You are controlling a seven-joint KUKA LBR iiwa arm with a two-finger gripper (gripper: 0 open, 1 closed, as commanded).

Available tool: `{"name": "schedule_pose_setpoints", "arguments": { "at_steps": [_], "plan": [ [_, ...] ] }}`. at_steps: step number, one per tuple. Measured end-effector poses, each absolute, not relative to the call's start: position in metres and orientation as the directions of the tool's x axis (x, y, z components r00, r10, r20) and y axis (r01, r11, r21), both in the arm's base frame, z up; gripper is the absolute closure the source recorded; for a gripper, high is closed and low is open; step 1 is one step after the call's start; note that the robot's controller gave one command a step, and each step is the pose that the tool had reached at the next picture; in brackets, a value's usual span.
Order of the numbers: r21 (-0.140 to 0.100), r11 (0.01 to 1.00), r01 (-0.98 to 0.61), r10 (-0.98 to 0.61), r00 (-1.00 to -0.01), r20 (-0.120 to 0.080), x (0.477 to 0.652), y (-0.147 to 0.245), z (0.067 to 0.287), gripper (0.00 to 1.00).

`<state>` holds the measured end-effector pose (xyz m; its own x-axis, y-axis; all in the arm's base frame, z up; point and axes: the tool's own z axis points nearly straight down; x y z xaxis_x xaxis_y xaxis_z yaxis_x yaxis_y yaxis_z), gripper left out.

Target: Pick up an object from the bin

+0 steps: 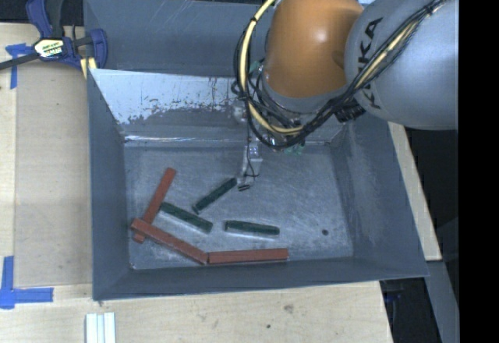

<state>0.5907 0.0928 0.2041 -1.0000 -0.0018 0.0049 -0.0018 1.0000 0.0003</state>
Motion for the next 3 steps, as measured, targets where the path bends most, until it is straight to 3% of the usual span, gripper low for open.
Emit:
{"name": "schedule_pose_setpoints", "arguments": {
  "at_steps": [1,2,3],
  "plan": [
    [0.000,1.000,-0.022,-0.022,-1.000,-0.009,0.592,0.095,0.202,0.00],
    [0.000,0.988,-0.153,-0.153,-0.988,-0.005,0.582,0.120,0.151,0.00],
    [-0.002,0.948,-0.318,-0.318,-0.948,-0.008,0.598,0.171,0.110,0.00]
  ]
}}
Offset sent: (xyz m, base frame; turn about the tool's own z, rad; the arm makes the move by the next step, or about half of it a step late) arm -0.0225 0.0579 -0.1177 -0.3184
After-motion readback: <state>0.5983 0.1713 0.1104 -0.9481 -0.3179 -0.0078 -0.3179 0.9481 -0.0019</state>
